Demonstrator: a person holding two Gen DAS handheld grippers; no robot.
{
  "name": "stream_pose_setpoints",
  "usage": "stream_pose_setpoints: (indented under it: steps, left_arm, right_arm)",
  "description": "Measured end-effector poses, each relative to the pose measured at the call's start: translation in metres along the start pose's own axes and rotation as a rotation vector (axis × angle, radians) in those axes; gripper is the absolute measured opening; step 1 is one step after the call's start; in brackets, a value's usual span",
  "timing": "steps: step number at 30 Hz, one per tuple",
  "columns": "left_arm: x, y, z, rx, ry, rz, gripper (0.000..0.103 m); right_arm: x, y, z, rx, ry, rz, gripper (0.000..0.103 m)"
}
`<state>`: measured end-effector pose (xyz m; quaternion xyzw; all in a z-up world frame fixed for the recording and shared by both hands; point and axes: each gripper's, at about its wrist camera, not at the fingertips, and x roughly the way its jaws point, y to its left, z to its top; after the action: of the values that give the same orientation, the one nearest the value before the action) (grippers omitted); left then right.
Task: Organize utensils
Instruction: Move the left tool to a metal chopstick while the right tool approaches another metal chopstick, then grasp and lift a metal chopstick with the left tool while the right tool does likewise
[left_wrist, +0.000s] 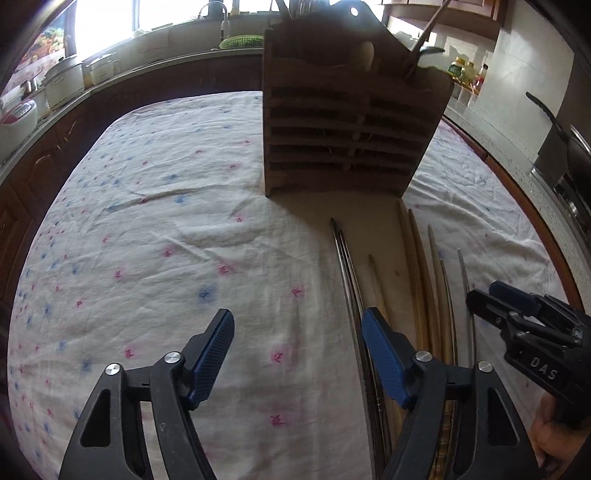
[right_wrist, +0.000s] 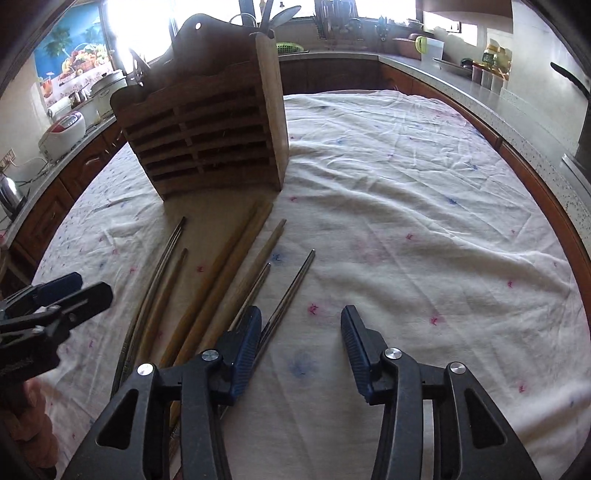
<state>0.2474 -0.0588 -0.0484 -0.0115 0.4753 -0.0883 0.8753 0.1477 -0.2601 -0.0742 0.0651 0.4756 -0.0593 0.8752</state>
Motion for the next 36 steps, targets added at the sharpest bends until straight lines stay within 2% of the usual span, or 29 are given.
stream_pose_setpoints:
  steps: [1,4,8,9,11,13,16,17,20,24,26,30,33,34,36]
  left_arm:
    - [0.006,-0.003,0.001,0.009,0.013,0.001,0.065]
    - [0.009,-0.011,0.002,0.051,-0.013,0.019,0.063]
    - [0.006,-0.011,-0.004,0.076,-0.021,0.026,0.054]
    - [0.008,-0.01,-0.008,0.089,0.001,0.039,0.051]
    - [0.001,-0.012,-0.016,0.126,-0.024,0.062,0.05]
    - [-0.004,-0.007,-0.02,0.109,-0.011,0.041,0.047]
    - [-0.008,0.0,-0.017,0.075,0.002,0.027,0.036]
    - [-0.009,0.003,-0.014,0.058,0.004,0.011,0.036]
    - [-0.007,0.009,-0.002,0.031,0.007,-0.019,0.036]
    - [0.007,0.007,0.017,0.036,0.017,-0.022,0.035]
    - [0.018,0.005,0.025,0.042,0.03,-0.021,0.029]
    - [0.027,-0.002,0.031,0.068,0.015,0.003,0.024]
    - [0.029,-0.009,0.029,0.1,-0.003,0.012,0.013]
    - [0.029,-0.011,0.028,0.107,-0.007,0.006,0.007]
    - [0.029,-0.013,0.026,0.117,-0.011,0.004,0.005]
  right_arm:
    - [-0.001,-0.003,0.0,0.009,-0.002,-0.002,0.043]
    - [-0.004,-0.011,0.0,0.052,-0.009,0.017,0.043]
    - [-0.008,-0.013,0.002,0.07,-0.03,0.04,0.038]
    - [-0.009,-0.012,0.002,0.07,-0.031,0.047,0.037]
    - [-0.008,-0.011,0.002,0.07,-0.029,0.052,0.037]
    - [-0.007,-0.011,0.002,0.074,-0.028,0.065,0.037]
    - [-0.006,-0.009,0.003,0.068,-0.031,0.066,0.036]
    - [-0.005,-0.008,0.004,0.066,-0.031,0.067,0.035]
    - [0.001,-0.007,0.008,0.059,-0.029,0.058,0.032]
    - [0.011,-0.008,0.014,0.057,-0.021,0.043,0.029]
    - [0.013,-0.008,0.018,0.054,-0.022,0.034,0.027]
    - [0.019,0.0,0.021,0.017,-0.024,0.001,0.027]
    - [0.023,0.011,0.023,-0.056,-0.018,-0.053,0.028]
    - [0.023,0.014,0.024,-0.075,-0.018,-0.065,0.026]
    - [0.024,0.016,0.024,-0.087,-0.018,-0.056,0.018]
